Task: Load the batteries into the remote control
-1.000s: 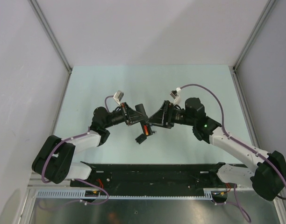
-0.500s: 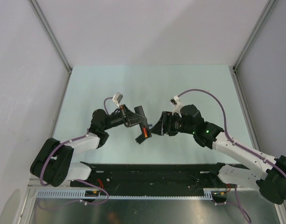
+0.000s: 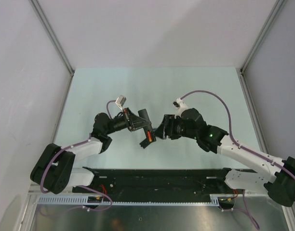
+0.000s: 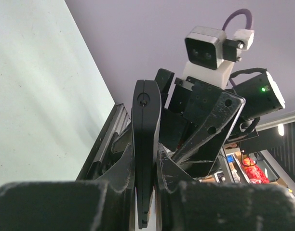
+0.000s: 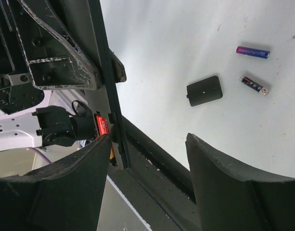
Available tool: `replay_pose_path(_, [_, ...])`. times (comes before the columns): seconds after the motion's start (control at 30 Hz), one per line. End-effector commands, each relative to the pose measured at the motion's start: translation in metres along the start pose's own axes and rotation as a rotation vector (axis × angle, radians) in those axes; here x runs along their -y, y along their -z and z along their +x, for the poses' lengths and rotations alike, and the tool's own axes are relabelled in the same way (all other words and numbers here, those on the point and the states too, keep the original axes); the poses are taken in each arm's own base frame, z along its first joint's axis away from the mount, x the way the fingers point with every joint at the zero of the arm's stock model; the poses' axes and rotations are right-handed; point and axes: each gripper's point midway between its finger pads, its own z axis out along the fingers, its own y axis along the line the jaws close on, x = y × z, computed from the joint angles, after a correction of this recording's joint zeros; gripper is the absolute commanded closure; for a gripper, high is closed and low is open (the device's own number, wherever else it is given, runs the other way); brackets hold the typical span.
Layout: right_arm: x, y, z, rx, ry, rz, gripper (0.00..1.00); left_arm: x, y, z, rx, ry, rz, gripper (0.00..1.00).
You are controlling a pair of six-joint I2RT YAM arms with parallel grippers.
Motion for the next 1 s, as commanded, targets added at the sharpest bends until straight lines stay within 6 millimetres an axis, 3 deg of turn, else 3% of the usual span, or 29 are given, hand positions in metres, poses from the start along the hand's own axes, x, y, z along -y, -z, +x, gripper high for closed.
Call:
replay_pose_path(0.0, [-0.005, 0.011, -0.035, 0.148, 0.061, 0.089, 0.32, 0.01, -0.002, -0.005, 0.026, -0.015, 0.031, 1.0])
replay_pose_path(0.07, [-0.003, 0.017, -0.044, 0.192, 0.076, 0.137, 0.32, 0.005, -0.002, -0.005, 0.036, -0.007, 0.013, 1.0])
replay_pose_path(0.17, [-0.017, 0.023, -0.051, 0.213, 0.14, 0.157, 0.32, -0.006, -0.002, -0.005, 0.043, 0.016, -0.023, 1.0])
replay_pose_path(0.2, [-0.032, 0.026, -0.053, 0.207, 0.165, 0.14, 0.32, -0.008, -0.003, -0.007, 0.052, 0.018, -0.031, 1.0])
replay_pose_path(0.43, [-0.052, 0.009, -0.038, 0.13, 0.304, 0.212, 0.35, -0.026, -0.004, -0.012, 0.076, 0.064, -0.13, 1.0])
replay_pose_path(0.97, [-0.051, -0.02, -0.009, 0.055, 0.418, 0.292, 0.4, -0.033, -0.002, -0.016, 0.102, 0.121, -0.228, 1.0])
